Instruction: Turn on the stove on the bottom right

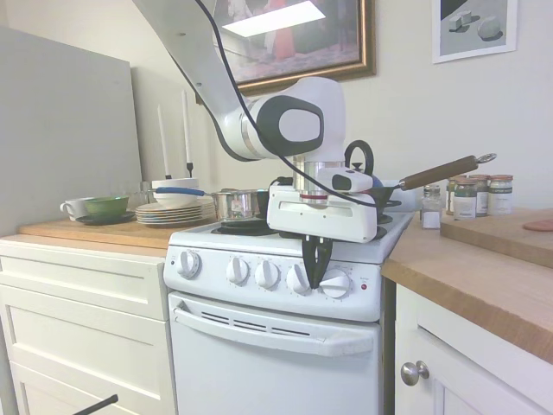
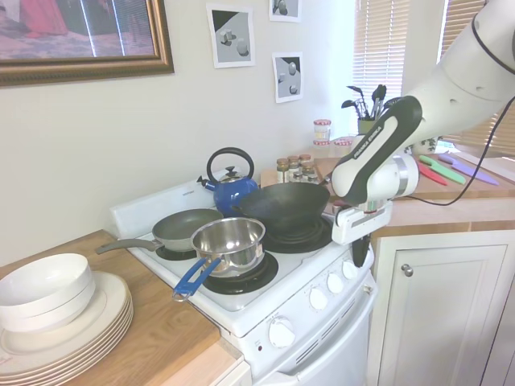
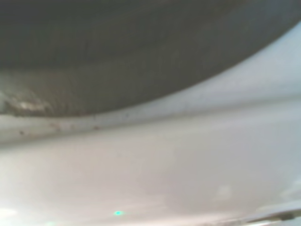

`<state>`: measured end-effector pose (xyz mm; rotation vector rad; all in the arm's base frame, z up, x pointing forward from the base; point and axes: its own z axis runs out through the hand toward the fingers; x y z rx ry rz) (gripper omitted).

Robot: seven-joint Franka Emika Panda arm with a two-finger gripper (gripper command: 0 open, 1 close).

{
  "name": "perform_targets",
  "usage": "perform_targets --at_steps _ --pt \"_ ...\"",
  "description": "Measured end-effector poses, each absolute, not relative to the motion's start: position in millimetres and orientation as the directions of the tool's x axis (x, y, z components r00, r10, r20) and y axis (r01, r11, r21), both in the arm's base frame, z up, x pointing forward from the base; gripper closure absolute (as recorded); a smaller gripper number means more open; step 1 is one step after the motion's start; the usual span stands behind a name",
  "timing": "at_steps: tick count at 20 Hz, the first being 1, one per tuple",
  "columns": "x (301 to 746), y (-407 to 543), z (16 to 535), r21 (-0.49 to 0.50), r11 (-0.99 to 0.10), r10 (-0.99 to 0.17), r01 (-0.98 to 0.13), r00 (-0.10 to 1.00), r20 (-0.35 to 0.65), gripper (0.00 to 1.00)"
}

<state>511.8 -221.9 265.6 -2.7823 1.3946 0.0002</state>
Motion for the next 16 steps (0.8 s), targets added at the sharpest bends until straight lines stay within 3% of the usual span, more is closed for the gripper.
perform_targets --at_steps 16 --pt "507 -232 257 -0.02 -0.595 -0.803 -0.803 0.595 -0.014 1.0"
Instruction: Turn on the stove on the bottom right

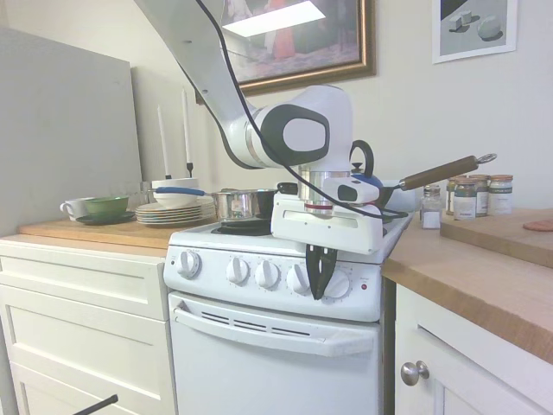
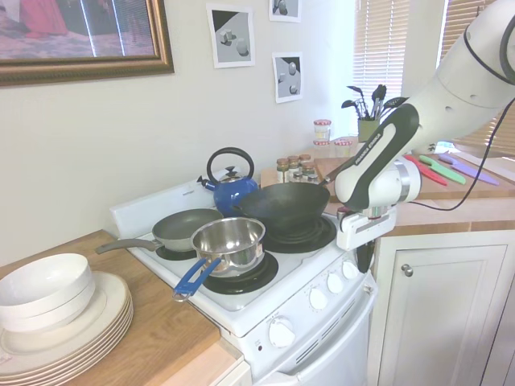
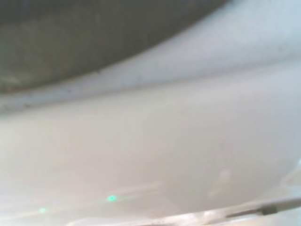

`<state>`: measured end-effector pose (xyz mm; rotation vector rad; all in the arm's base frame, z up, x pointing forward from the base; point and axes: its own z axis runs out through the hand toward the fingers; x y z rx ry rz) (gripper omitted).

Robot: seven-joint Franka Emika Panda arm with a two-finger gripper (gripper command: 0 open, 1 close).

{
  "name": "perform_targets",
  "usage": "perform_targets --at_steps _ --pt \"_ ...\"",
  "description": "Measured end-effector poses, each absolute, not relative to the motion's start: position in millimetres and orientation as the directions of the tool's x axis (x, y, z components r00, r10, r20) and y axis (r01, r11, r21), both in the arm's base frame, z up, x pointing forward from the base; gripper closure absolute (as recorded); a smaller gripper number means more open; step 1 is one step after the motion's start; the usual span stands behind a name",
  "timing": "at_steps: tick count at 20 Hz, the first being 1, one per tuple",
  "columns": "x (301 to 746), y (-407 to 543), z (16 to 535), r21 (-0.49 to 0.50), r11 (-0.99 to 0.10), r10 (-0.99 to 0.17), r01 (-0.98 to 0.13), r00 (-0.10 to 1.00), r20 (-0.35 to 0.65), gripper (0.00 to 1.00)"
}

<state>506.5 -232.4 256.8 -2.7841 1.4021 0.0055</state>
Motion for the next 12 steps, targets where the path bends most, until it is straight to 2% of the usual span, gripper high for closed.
perform_targets --at_steps 7,12 --pt "505 -200 289 -0.036 -0.639 -0.769 -0.769 0.636 0.067 1.0" --pt "484 -160 304 -0.043 -0.657 -0.753 -0.753 0.653 0.079 1.0"
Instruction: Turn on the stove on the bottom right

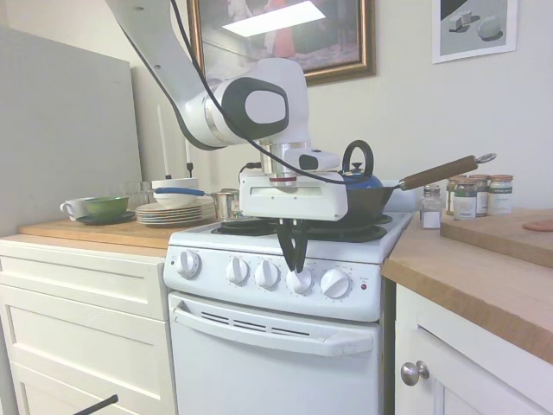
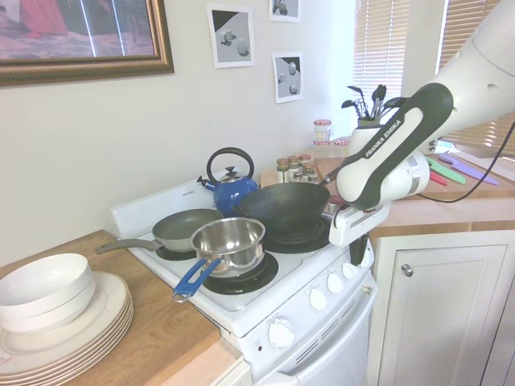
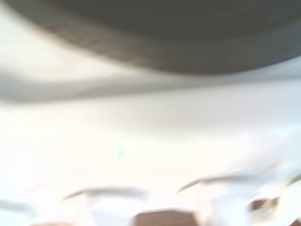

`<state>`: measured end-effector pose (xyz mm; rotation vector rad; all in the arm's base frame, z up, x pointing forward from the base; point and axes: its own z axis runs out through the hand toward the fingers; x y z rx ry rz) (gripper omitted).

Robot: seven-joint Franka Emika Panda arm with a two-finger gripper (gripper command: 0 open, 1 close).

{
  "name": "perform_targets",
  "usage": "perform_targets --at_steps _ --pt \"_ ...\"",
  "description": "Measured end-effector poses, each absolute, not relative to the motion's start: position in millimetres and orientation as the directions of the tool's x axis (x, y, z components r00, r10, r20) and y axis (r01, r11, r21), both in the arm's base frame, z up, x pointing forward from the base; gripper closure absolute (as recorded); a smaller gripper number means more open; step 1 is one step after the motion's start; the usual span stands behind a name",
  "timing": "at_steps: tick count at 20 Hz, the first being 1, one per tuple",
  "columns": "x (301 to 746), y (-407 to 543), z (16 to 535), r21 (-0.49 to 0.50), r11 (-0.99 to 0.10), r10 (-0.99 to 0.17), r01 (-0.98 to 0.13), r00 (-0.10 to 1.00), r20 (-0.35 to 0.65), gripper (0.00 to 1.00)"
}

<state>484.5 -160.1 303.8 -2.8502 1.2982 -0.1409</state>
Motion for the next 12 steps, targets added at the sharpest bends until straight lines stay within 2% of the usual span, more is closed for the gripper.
perform_targets --at_steps 1,2,12 --pt "479 -151 306 -0.047 -0.659 -0.752 -0.751 0.654 0.08 1.0" --pt "474 -142 309 -0.053 -0.657 -0.753 -0.752 0.653 0.081 0.0" --pt "438 -86 338 -0.096 -0.668 -0.744 -0.738 0.66 0.101 0.0"
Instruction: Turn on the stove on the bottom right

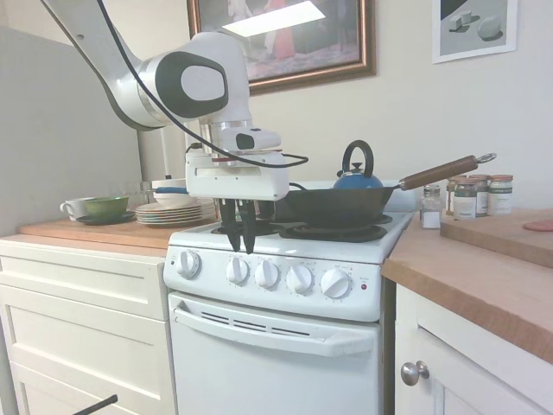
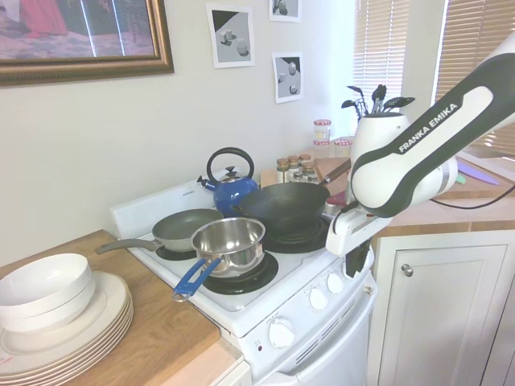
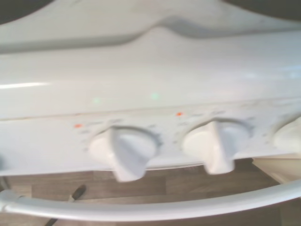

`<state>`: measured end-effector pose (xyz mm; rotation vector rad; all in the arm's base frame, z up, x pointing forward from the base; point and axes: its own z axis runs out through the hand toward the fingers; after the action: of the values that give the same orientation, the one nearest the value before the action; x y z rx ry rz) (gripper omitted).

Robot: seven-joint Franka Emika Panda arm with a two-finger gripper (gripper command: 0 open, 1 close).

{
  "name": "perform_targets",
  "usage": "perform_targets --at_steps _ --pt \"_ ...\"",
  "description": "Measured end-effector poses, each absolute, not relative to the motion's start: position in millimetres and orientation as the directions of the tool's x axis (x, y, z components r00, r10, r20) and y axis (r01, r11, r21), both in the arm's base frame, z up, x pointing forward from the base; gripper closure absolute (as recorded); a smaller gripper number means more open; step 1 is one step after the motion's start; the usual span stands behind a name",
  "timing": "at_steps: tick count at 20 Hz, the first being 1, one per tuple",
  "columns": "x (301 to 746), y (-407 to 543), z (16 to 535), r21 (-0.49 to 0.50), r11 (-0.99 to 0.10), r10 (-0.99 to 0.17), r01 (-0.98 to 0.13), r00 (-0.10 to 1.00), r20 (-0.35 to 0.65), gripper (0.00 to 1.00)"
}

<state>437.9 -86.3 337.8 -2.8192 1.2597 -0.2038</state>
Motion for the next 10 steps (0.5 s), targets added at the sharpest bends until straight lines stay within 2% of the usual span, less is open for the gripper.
perform_targets --at_steps 10 --pt "429.0 -77.5 336.9 -0.115 -0.641 -0.767 -0.759 0.635 0.092 0.0"
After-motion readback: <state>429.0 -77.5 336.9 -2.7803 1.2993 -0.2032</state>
